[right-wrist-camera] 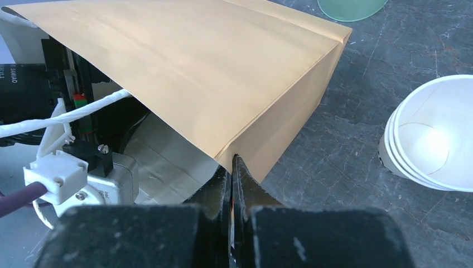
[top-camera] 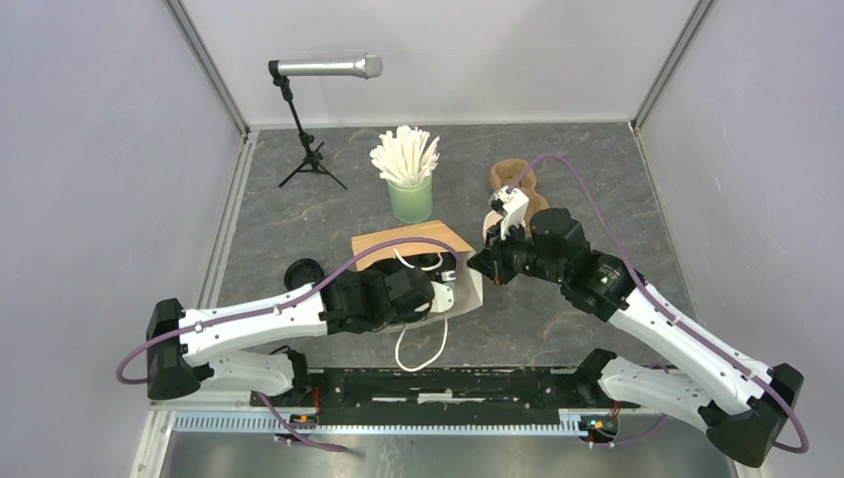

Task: Pack the takeout coffee

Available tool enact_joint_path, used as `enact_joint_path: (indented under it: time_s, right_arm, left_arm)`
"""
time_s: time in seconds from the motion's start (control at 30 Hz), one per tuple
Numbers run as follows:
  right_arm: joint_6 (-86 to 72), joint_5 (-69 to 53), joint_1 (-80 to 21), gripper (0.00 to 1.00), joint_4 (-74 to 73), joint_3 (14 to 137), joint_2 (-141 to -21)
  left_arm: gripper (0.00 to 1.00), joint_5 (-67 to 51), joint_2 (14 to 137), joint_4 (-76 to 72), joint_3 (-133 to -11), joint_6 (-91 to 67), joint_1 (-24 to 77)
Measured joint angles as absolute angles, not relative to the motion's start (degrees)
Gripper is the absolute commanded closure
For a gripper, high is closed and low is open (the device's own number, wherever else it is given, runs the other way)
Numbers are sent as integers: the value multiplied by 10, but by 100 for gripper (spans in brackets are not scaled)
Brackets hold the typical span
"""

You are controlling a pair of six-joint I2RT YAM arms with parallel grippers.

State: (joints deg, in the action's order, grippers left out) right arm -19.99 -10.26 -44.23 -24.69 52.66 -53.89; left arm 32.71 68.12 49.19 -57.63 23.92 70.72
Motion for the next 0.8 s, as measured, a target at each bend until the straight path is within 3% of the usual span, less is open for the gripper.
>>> enact_joint_path:
  time_s: [0.8]
  right_arm:
    - [-195,-111,-442,100,-232,526,-554]
  left_arm:
    - [63,392,712,510,-576,240,707]
